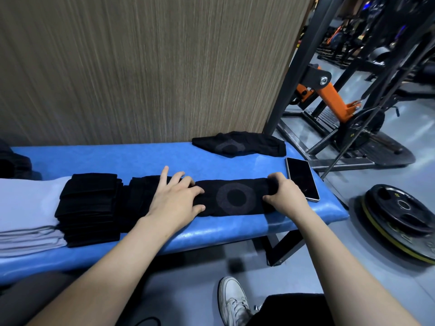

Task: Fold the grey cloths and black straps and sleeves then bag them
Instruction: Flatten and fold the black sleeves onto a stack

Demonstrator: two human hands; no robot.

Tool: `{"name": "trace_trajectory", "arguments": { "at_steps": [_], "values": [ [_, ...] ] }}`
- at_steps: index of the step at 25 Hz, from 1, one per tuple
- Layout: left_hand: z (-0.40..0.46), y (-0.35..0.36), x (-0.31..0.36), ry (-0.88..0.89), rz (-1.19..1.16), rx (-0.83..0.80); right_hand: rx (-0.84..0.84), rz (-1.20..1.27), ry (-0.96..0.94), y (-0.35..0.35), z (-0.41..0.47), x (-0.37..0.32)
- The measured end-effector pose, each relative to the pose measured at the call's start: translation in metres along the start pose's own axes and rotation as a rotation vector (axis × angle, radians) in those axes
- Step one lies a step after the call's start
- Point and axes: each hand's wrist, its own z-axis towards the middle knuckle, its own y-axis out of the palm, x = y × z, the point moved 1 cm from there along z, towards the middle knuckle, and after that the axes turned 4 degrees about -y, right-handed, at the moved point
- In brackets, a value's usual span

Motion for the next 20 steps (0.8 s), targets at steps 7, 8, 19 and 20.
{"name": "trace_trajectory", "arguments": {
  "at_steps": [7,8,19,20],
  "values": [
    [0.002,0.002,0.007,0.023,-0.059,0.046,0.210,0.283,0.019,-0.019,-0.003,0.006],
    [0.002,0.003,0.009,0.029,-0.072,0.056,0.233,0.287,0.022,-0.022,-0.004,0.007],
    [0.004,0.006,0.009,0.001,-0.139,0.067,0.139,0.372,-0.287,-0.010,-0.026,-0.047],
    [0.004,0.005,0.008,-0.005,-0.160,0.067,0.117,0.368,-0.314,-0.004,-0.028,-0.054]
  ]
}}
